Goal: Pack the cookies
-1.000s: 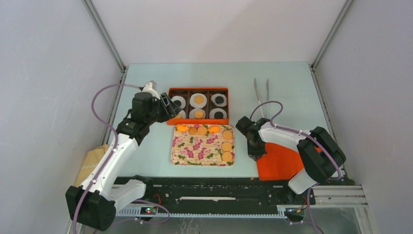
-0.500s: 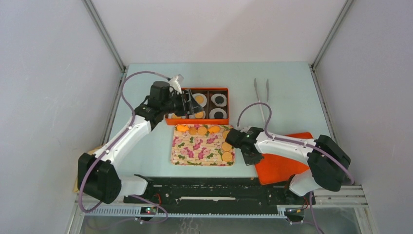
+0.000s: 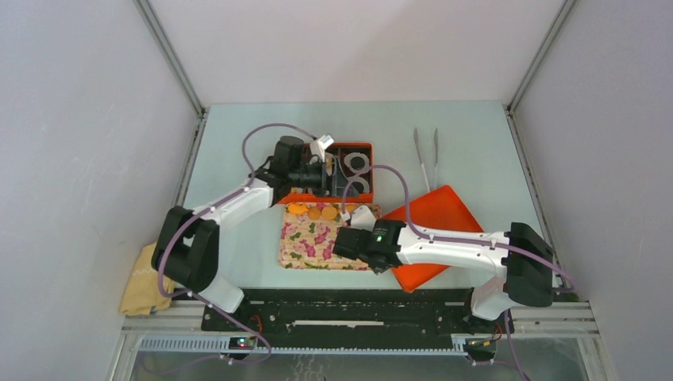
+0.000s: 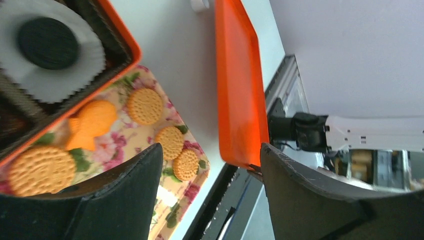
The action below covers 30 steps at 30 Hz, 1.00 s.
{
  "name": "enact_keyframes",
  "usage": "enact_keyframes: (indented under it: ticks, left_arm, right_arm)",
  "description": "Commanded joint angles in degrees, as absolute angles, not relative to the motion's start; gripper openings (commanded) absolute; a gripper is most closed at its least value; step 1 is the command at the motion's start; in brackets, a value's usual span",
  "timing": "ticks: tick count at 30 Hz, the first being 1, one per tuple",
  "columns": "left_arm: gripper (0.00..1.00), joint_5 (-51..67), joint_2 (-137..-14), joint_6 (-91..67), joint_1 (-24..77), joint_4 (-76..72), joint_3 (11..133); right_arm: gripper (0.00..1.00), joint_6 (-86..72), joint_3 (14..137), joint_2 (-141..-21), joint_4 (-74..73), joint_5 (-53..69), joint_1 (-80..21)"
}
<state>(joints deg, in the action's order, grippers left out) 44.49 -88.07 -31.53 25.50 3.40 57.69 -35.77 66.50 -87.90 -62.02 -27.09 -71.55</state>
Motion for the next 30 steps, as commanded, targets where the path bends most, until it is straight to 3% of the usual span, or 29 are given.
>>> enact_keyframes:
  ticks: [1, 13, 17, 19, 22, 27, 28, 30]
  left_arm:
    - [0.77, 50.94, -92.28, -31.39, 29.78, 0.26, 56.39]
    - [0.78, 53.15, -100.21, -31.0, 35.33, 0.22, 58.44]
    - [0.72, 55.07, -102.09, -32.47, 37.38, -2.34, 59.19]
    - [0.61, 55.62, -102.66, -32.69, 37.8, -2.37, 58.97]
    - [0.35, 56.02, -102.38, -32.66, 37.83, -2.37, 57.98]
    - [0.1, 55.38, -100.76, -33.09, 37.84, -2.37, 56.58]
    - [0.04, 55.13, -100.47, -33.39, 37.88, -2.37, 56.39]
    - [0.0, 54.09, -99.73, -34.15, 37.88, -2.31, 56.34]
  right_arm:
    - [0.0, -33.19, 70.82, -90.31, -65.67, -34.09, -74.94]
    - [0.0, -30.81, 79.61, -94.54, -64.41, -34.59, -81.29]
    - [0.0, -29.66, 81.83, -95.61, -63.77, -34.17, -81.65]
    - [0.0, -29.41, 82.24, -96.08, -64.06, -34.97, -81.67]
    - [0.0, -29.12, 82.03, -96.07, -64.15, -35.41, -81.69]
    - [0.0, -29.52, 82.42, -96.02, -64.98, -37.38, -82.04]
    - [0.02, -29.86, 82.61, -95.97, -65.6, -38.41, -82.19]
    - [0.19, -31.51, 83.95, -96.49, -67.87, -41.61, -82.88]
